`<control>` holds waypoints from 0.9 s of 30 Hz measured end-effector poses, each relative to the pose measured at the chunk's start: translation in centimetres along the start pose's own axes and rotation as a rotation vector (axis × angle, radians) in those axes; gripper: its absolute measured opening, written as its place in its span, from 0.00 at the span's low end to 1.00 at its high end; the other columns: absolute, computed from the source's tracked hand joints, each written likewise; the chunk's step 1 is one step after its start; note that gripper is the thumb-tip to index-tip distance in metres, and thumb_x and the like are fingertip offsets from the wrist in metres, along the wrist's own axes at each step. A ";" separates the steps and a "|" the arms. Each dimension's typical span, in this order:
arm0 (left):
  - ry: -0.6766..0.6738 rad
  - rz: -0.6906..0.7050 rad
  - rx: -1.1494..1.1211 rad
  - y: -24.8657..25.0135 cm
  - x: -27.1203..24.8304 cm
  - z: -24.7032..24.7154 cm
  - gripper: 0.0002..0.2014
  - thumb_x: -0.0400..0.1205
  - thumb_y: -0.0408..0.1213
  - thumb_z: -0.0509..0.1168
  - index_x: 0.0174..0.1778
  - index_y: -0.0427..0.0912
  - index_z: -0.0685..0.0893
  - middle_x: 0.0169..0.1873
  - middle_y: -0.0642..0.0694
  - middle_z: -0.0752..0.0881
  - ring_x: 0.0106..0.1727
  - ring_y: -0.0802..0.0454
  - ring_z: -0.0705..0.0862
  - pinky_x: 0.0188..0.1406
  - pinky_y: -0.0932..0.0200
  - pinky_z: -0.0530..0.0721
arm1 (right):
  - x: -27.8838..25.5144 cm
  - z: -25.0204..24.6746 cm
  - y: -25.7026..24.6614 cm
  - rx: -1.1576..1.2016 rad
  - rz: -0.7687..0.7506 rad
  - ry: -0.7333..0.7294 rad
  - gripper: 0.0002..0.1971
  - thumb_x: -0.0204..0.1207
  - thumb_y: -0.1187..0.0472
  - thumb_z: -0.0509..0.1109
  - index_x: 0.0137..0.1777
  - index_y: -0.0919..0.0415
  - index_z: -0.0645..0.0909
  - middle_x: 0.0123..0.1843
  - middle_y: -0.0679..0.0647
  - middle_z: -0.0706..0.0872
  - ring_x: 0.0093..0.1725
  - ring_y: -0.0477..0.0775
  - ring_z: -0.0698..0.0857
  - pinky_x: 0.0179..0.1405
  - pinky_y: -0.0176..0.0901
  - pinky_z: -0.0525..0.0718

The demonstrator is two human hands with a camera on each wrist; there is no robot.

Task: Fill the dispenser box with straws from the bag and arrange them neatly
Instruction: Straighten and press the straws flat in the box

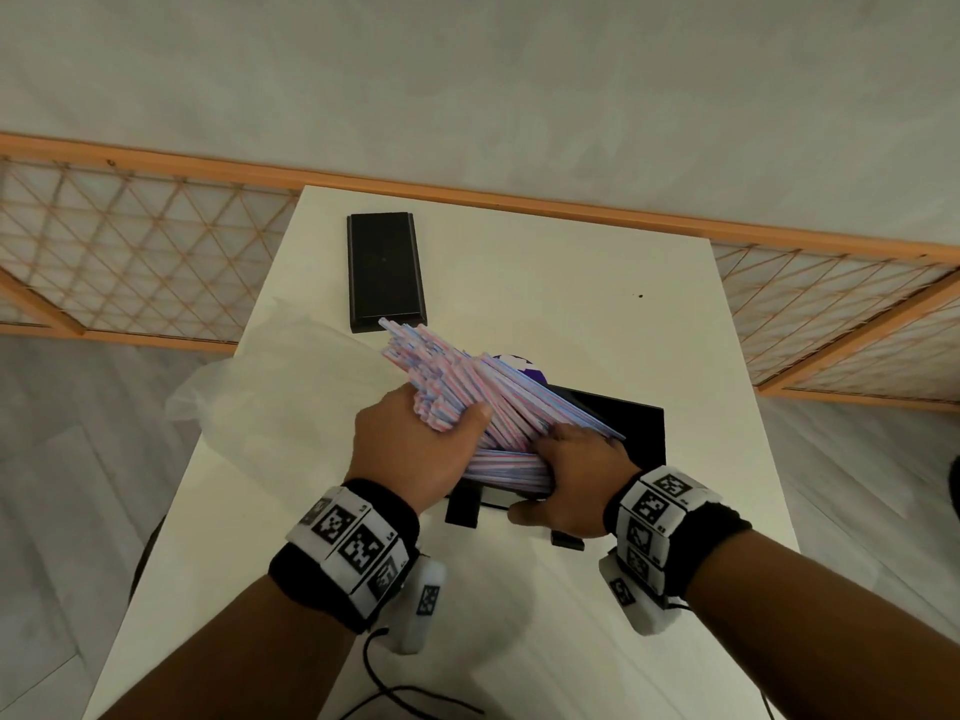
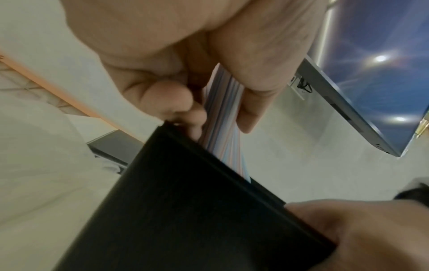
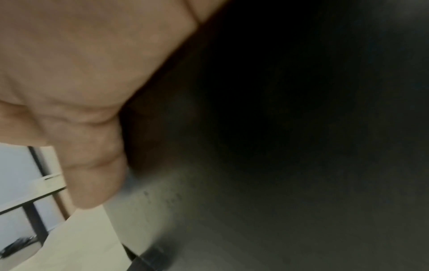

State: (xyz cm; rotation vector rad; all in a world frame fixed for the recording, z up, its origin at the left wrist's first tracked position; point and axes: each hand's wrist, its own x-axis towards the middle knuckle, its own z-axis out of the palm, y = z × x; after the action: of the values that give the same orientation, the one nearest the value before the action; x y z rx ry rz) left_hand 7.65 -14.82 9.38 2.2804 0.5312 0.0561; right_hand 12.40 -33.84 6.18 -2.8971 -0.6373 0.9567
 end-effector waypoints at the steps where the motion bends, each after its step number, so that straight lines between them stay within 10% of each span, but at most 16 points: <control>1: -0.028 0.018 0.022 0.3 0.1 -0.1 0.16 0.81 0.57 0.69 0.48 0.47 0.90 0.45 0.52 0.90 0.51 0.52 0.88 0.47 0.67 0.70 | 0.1 0.0 0.1 0.012 0.009 -0.023 0.37 0.58 0.24 0.67 0.63 0.45 0.76 0.61 0.47 0.76 0.67 0.57 0.76 0.71 0.60 0.70; 8: -0.124 -0.177 -0.264 2.0 0.6 0.1 0.11 0.76 0.48 0.72 0.39 0.43 0.88 0.30 0.45 0.91 0.34 0.44 0.91 0.42 0.48 0.92 | 0.3 -0.3 0.2 0.171 -0.018 -0.056 0.28 0.58 0.29 0.76 0.49 0.44 0.73 0.49 0.45 0.80 0.51 0.53 0.81 0.54 0.48 0.80; 13: -0.170 -0.269 -0.409 1.7 0.2 0.0 0.13 0.75 0.51 0.77 0.38 0.44 0.90 0.28 0.44 0.91 0.21 0.46 0.88 0.17 0.64 0.77 | -0.7 0.0 1.3 0.218 -0.066 0.119 0.32 0.52 0.25 0.73 0.48 0.43 0.68 0.50 0.44 0.74 0.49 0.50 0.76 0.54 0.48 0.80; 18: -0.026 -0.155 -0.256 -0.1 0.2 -0.6 0.23 0.66 0.71 0.75 0.39 0.53 0.89 0.33 0.59 0.90 0.38 0.55 0.88 0.43 0.57 0.84 | -1.7 -0.3 2.1 0.286 -0.034 0.175 0.35 0.50 0.24 0.76 0.48 0.46 0.69 0.47 0.44 0.78 0.46 0.49 0.79 0.44 0.43 0.78; 23: 0.016 -0.269 -0.426 -0.1 0.2 -1.1 0.21 0.73 0.64 0.74 0.39 0.48 0.88 0.31 0.46 0.92 0.27 0.44 0.91 0.29 0.48 0.89 | -0.8 -0.3 0.7 0.324 -0.171 0.187 0.41 0.58 0.29 0.78 0.68 0.49 0.75 0.59 0.45 0.81 0.59 0.50 0.81 0.62 0.44 0.80; 27: -0.030 -0.231 -0.393 -0.2 0.0 -0.6 0.28 0.69 0.75 0.69 0.36 0.50 0.91 0.28 0.48 0.91 0.31 0.42 0.92 0.39 0.39 0.92 | 0.3 0.1 -0.1 0.303 -0.211 0.179 0.43 0.60 0.29 0.77 0.73 0.49 0.72 0.65 0.48 0.80 0.65 0.51 0.80 0.67 0.44 0.79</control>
State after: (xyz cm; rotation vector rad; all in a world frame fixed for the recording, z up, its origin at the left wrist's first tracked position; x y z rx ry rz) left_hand 7.43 -14.25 9.64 1.8254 0.6978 0.0096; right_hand 12.56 -33.59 5.96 -2.5517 -0.6989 0.6905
